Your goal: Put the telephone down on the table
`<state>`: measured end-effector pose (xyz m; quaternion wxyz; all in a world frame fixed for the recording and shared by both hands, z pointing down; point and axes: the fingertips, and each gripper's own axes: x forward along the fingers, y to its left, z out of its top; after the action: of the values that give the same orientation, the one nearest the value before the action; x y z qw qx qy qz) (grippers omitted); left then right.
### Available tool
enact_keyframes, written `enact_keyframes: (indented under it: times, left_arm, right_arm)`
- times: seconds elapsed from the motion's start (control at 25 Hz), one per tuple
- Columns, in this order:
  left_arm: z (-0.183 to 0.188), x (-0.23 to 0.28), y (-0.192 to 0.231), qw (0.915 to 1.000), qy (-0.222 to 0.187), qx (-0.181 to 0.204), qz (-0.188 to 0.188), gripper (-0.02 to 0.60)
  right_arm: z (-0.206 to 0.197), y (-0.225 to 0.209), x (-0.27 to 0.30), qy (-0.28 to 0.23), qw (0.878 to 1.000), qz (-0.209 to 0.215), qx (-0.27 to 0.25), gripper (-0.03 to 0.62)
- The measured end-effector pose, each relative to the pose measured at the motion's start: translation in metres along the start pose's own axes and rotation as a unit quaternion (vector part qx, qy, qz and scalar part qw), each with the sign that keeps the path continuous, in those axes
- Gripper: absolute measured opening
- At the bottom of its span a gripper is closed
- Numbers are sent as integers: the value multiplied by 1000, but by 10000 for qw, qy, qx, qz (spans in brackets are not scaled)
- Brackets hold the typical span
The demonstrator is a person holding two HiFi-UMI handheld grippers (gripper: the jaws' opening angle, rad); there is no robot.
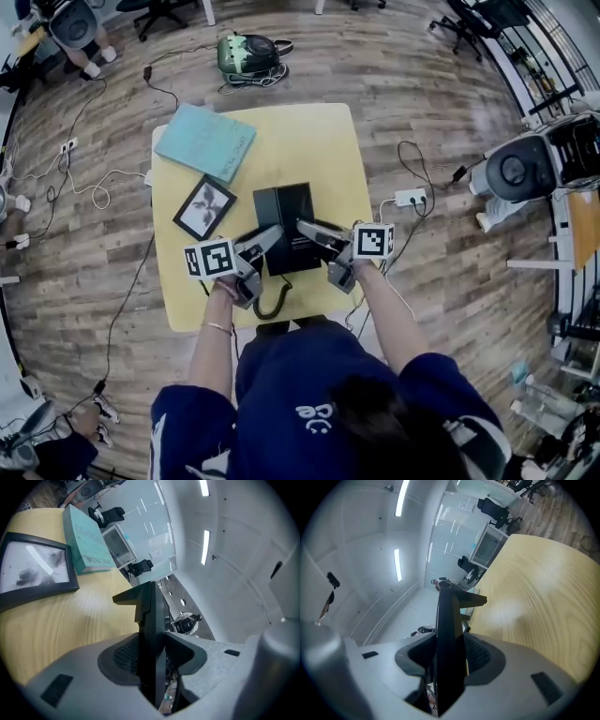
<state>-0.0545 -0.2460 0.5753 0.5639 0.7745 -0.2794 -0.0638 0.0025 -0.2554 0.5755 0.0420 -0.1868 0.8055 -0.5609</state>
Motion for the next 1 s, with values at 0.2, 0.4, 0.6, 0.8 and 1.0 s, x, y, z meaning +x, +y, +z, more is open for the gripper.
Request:
enact_keyframes:
  times: [0.2,0.4,0.6,0.8,1.0]
  left_arm:
    - [7,11,16,9999,-8,-115,59,172]
    - [13,17,31,9999,12,-110,117,172]
    - [10,28,40,9996,54,-215,170,172]
    - [8,28,48,9996,4,-238,169,172]
    - [3,30,54,9996,132,-84,235,172]
  right_arm:
    - [8,-17,7,0,9999,-12,106,188]
    - [11,-34,14,40,9995,-184,238,187]
    - [12,-47,13,128,9989,-173,415,187]
    - [11,-55,15,284,9989,-227,293,187]
    - [5,-65,18,407,9985,-262,248,198]
